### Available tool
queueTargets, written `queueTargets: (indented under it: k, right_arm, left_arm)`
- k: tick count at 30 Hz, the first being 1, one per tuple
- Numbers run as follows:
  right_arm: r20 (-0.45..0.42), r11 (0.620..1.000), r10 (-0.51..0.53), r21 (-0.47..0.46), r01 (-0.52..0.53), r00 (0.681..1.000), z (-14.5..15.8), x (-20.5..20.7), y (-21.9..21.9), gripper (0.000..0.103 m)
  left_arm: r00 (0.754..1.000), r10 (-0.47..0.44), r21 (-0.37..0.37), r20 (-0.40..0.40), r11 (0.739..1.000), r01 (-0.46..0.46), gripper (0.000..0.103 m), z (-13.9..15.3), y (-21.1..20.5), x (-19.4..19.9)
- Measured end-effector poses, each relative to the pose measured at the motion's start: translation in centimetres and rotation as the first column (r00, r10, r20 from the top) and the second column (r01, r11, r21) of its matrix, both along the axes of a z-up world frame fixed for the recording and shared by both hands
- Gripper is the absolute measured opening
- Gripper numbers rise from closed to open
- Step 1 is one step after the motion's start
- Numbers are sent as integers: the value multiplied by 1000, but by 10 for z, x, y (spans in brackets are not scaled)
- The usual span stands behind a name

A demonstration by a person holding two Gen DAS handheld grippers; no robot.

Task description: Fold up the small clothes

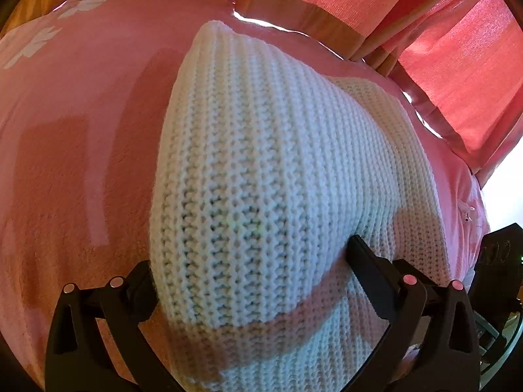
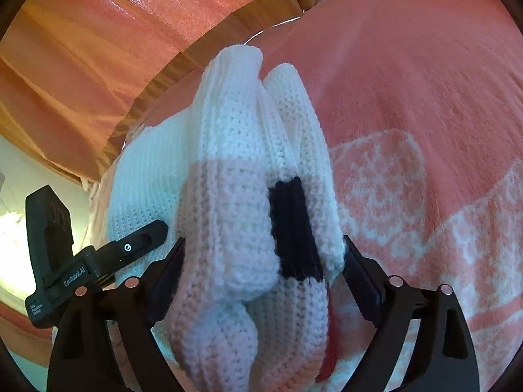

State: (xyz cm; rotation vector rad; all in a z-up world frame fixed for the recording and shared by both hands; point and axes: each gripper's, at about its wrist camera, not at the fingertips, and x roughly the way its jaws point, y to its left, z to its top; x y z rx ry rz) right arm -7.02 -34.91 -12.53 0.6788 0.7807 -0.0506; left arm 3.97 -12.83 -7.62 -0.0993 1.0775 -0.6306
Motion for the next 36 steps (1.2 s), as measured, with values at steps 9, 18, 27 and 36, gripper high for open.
queueTargets:
  k: [9,18,27,36]
  right_arm:
    - [66,998,27,48,-30,997,6,-5,-2,44]
    - [158,999,24,-33,-19,987,52,-49,12,41]
    - [284,993,-10,-110,43,959,119,-136,35,40]
    - [526,954,32,-269,130,850,210,-196,83,41]
  left_arm:
    - [999,-32,-13,9,999,32,68,12,-1,-9]
    - [992,-128,-62,15,990,129,39,58,1,-48]
    - [958,-249,-138,139,954,268,39,130,14,-119]
    - [883,-258,-205,392,911,358,39,220,57,-175]
